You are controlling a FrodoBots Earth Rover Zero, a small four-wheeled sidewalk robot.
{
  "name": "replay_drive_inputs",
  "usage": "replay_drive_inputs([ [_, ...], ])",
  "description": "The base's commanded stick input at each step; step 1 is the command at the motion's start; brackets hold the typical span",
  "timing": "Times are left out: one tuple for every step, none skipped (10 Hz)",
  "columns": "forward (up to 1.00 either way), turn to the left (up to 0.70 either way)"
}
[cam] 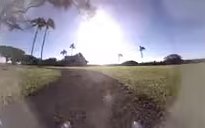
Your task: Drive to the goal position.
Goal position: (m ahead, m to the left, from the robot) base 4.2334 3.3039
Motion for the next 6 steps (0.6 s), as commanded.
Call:
replay_drive_inputs([
  [0.70, 0.00],
  [0.70, 0.00],
  [0.70, 0.00],
  [0.70, 0.00],
  [0.70, 0.00],
  [0.70, 0.00],
])
